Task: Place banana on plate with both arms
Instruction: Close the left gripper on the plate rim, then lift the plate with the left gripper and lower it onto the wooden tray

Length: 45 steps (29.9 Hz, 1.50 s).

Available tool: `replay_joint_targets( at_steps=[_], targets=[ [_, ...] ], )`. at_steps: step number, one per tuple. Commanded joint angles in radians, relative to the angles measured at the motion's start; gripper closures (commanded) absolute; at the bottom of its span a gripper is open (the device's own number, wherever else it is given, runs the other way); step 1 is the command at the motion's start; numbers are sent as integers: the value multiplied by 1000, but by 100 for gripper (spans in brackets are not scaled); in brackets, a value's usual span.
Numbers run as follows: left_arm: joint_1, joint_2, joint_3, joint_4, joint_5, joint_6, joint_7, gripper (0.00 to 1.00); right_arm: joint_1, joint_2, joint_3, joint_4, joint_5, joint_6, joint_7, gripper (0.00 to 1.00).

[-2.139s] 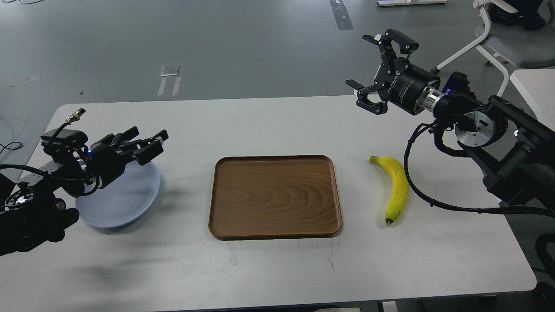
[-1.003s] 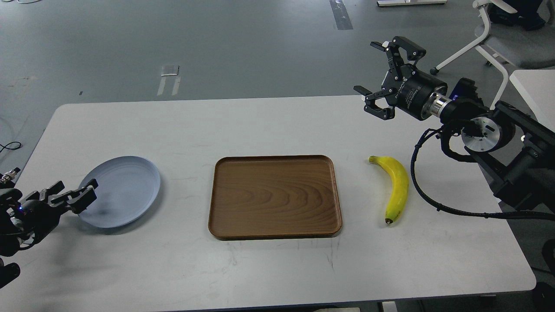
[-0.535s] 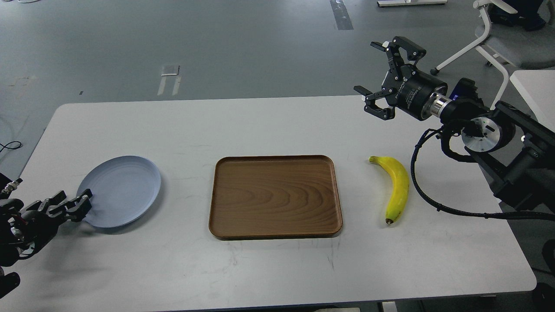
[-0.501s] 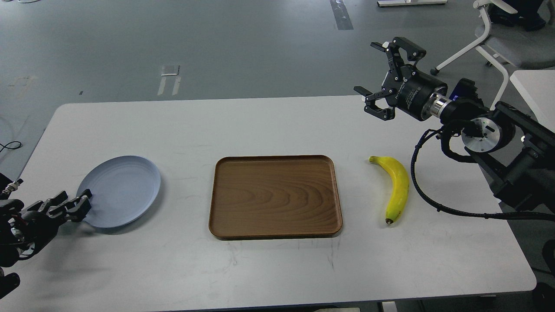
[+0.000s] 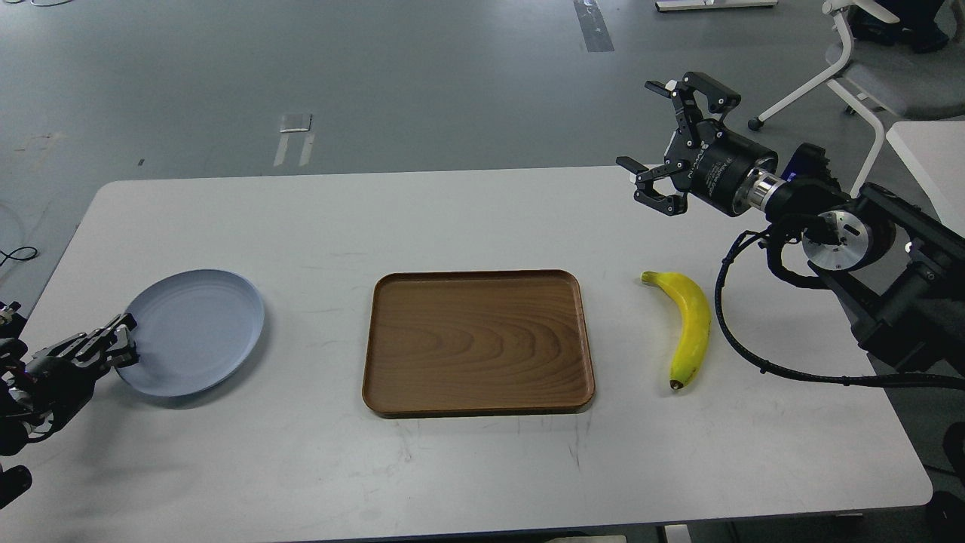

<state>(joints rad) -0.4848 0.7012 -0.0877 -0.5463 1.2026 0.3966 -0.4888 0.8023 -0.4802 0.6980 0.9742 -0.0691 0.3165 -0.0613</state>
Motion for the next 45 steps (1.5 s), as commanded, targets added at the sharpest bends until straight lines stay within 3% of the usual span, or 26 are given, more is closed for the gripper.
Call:
replay_joint_targets(
  at_steps=[1,5,10,18,21,28,33,36,40,45],
  targets=[
    [-12,-2,2,-6,-18,-5,0,100,0,0,2,1,0,-2,0,0],
    [-14,3,3,-23,-15,-13,0,100,0,0,2,1,0,-2,0,0],
    [-80,11,-1,-92,-31,-93,0,100,0,0,2,1,0,-2,0,0],
    [-175,47,-3,-363,-57,-104,0,100,0,-9,2,1,0,-2,0,0],
    [-227,35,3,-399,-29,-93,0,100,0,-11,3,1,0,-2,0,0],
    [-319,-89,19,-392,112,-94,0,100,0,-12,3,1,0,-2,0,0],
    [-416,-206,152,-371,117,-107,0,100,0,-12,6,1,0,-2,0,0],
    [-434,-271,212,-331,115,-107,0,100,0,-12,8,1,0,-2,0,0],
    [-433,-411,292,-166,115,-108,0,100,1,-17,14,1,0,-2,0,0],
    [-431,-459,301,-142,114,-108,0,100,0,-32,15,3,2,-2,0,0]
  ],
)
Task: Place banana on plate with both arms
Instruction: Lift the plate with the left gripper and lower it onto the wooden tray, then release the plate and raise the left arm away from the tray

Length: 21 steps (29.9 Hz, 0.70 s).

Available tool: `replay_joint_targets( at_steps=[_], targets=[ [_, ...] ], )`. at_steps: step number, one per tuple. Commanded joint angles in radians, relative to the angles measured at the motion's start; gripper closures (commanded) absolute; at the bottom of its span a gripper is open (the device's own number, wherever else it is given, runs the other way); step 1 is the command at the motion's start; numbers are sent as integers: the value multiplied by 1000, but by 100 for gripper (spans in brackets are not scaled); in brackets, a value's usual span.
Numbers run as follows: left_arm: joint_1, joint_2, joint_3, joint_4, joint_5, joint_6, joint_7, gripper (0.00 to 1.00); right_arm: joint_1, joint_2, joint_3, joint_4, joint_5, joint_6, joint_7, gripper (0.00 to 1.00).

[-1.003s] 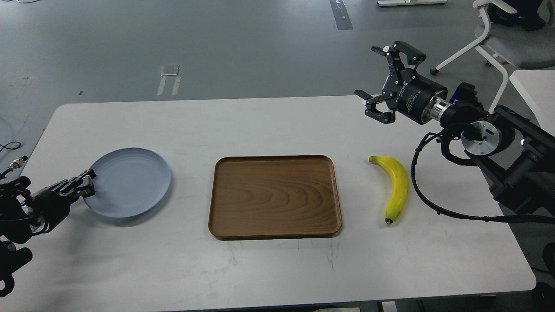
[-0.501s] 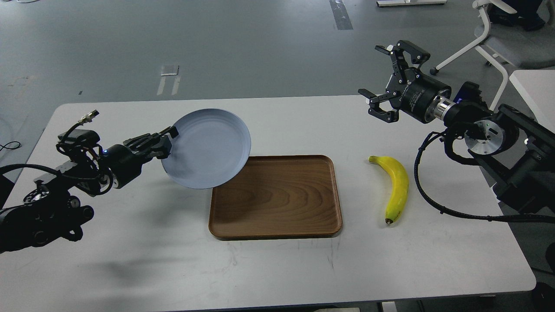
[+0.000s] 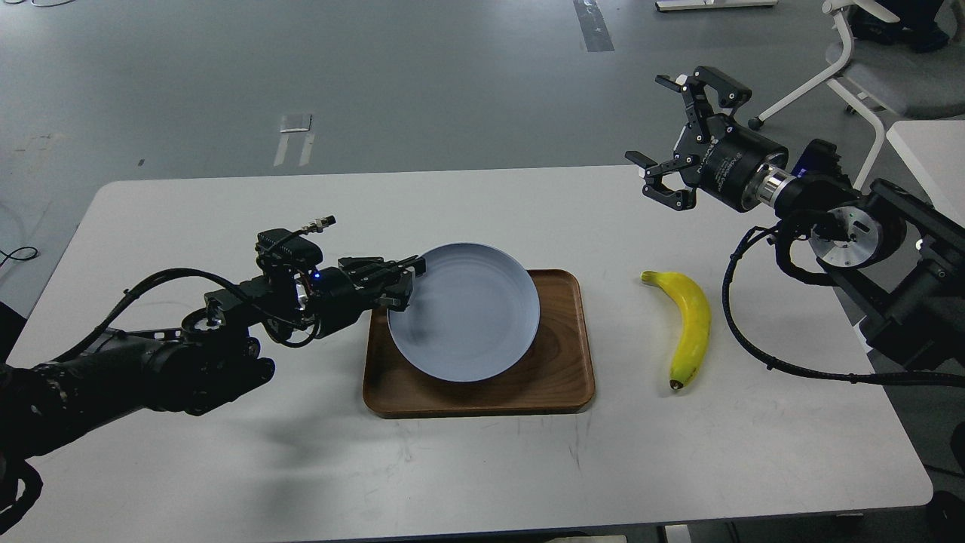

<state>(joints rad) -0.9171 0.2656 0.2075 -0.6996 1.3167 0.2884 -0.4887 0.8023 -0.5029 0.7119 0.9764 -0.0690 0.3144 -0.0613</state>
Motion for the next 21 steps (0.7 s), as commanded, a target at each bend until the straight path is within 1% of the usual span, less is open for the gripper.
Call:
replay_joint_targets(
  at_steps=[1,16,17,18,19,20,21],
  targets=[
    [1,-23,10,14,-1,0,0,100,0,-14,1,2,0,0,0,0],
    [11,-55,18,25,-10,-5,0,100,0,-28,4,27,0,-2,1,0],
    [11,-55,18,25,-11,-6,0,91,0,-29,4,27,0,-2,1,0],
    [9,-52,18,23,-16,-6,0,55,0,-35,4,27,2,-2,1,0],
    [9,-52,16,22,-19,-6,0,35,0,-39,4,27,0,-2,0,0],
    [7,-52,16,19,-20,-6,0,20,0,-43,3,28,0,-2,0,0],
    [7,-52,15,19,-20,-6,0,20,0,-45,3,31,2,-2,1,0]
  ],
)
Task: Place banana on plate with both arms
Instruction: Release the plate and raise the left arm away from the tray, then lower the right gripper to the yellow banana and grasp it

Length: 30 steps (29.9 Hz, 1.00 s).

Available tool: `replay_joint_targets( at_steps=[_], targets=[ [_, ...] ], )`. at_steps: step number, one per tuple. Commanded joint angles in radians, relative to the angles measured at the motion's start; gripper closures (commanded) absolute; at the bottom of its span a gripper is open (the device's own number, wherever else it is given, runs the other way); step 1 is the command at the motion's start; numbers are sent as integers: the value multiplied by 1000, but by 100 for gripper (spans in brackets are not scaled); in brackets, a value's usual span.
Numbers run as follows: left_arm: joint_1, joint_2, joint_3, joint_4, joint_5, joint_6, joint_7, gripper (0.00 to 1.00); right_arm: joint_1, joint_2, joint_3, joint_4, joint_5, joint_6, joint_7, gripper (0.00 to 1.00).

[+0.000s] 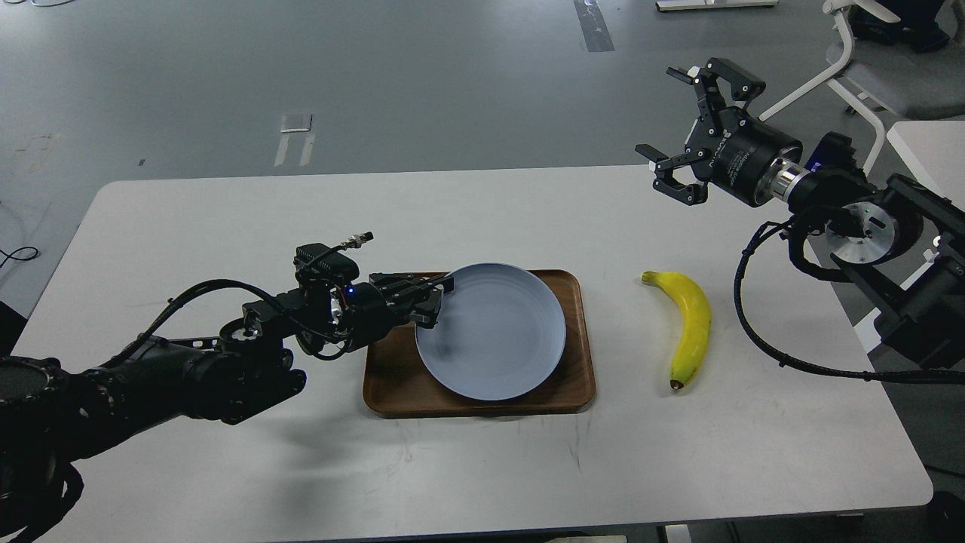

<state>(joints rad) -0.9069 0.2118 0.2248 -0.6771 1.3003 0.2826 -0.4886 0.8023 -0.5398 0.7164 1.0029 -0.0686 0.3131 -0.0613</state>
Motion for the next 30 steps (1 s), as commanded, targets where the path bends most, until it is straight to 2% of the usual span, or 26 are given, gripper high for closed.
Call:
replay_joint_targets(
  at_steps=[1,4,6,10,12,14,16,17,20,22,23,26,28,30],
  targets=[
    [-1,1,-7,-4,-6,0,0,19,0,-8,-2,6,0,0,0,0],
    [-3,-2,-15,-4,-7,0,0,13,0,-12,-2,16,0,0,0,0],
    [-6,3,-18,-5,-33,6,0,3,-2,-41,-5,28,0,1,0,0],
    [-38,15,-54,-12,-186,1,0,2,-2,-106,-21,55,-13,6,0,0],
    [-98,23,-82,-13,-321,-6,0,2,0,-155,-47,89,-94,6,0,0],
    [-159,23,-119,-13,-506,-69,0,2,0,-231,-78,164,-327,6,3,0],
    [-179,21,-159,-13,-614,-121,0,2,0,-278,-89,209,-449,6,3,0],
    [-197,17,-204,-13,-715,-185,0,2,0,-326,-104,251,-581,6,3,0],
    [-211,15,-312,-13,-910,-310,0,2,11,-408,-196,312,-820,6,0,1],
    [-210,14,-349,-13,-958,-321,0,2,12,-423,-228,319,-852,6,-8,1],
    [-204,12,-386,-13,-987,-324,8,2,12,-440,-259,330,-870,6,-11,1],
    [-179,12,-456,-15,-1007,-329,105,2,5,-471,-366,347,-966,3,-18,4],
    [-162,12,-473,-15,-1006,-329,107,2,2,-463,-403,341,-1052,-20,-17,7],
    [-149,14,-486,-16,-1007,-322,104,2,-3,-456,-462,335,-1151,-118,-17,8]
  ],
)
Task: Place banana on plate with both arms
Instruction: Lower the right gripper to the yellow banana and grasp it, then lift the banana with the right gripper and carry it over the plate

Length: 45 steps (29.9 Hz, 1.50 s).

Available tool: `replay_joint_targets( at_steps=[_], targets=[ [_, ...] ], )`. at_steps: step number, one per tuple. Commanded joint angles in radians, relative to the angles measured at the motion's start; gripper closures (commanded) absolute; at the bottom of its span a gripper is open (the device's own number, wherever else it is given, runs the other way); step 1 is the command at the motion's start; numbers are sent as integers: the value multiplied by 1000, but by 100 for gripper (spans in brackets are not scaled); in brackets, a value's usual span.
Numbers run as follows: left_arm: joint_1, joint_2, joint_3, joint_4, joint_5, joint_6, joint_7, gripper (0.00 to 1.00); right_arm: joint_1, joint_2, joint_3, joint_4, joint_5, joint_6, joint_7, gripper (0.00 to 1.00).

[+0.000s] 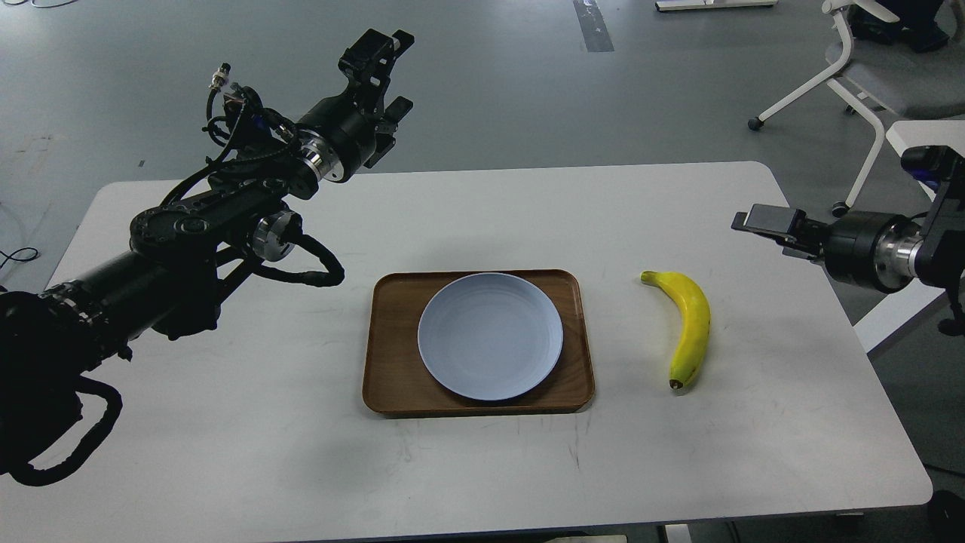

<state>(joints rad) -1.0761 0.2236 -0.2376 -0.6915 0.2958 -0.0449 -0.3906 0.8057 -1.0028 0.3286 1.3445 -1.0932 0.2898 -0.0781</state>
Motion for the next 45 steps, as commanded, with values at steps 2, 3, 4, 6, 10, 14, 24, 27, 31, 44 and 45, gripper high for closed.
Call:
replay_joint_targets(
  at_steps=[2,3,4,6,10,14,24,27,31,44,45],
  targets=[
    [27,6,-23,-3,-3,8,1,2,-17,36,-118,-5,-131,-173,-2,7],
    [27,11,-25,-3,-3,7,1,2,-20,56,-137,-7,-132,-191,-5,7],
    [27,14,-25,-6,-3,8,1,2,-22,64,-141,-11,-132,-193,-5,7],
    [27,19,-25,-22,-4,8,1,2,-33,85,-149,-40,-134,-195,-8,7],
    [28,26,-25,-37,-3,11,-13,2,-43,131,-151,-91,-142,-205,-5,9],
    [28,19,-25,-37,-3,17,-22,2,-40,164,-151,-111,-142,-215,-5,9],
    [25,19,-25,-37,-1,17,-22,2,-45,225,-161,-117,-152,-230,4,11],
    [25,17,-16,-37,14,17,-24,2,-31,231,-204,-122,-186,-230,3,15],
    [27,16,-16,-37,14,17,-24,2,-30,234,-212,-130,-194,-230,3,15],
    [27,10,-8,-36,16,17,-70,2,-22,306,-276,-165,-221,-230,0,73],
    [27,10,-6,-36,17,17,-70,2,-20,308,-279,-166,-221,-230,1,76]
  ],
)
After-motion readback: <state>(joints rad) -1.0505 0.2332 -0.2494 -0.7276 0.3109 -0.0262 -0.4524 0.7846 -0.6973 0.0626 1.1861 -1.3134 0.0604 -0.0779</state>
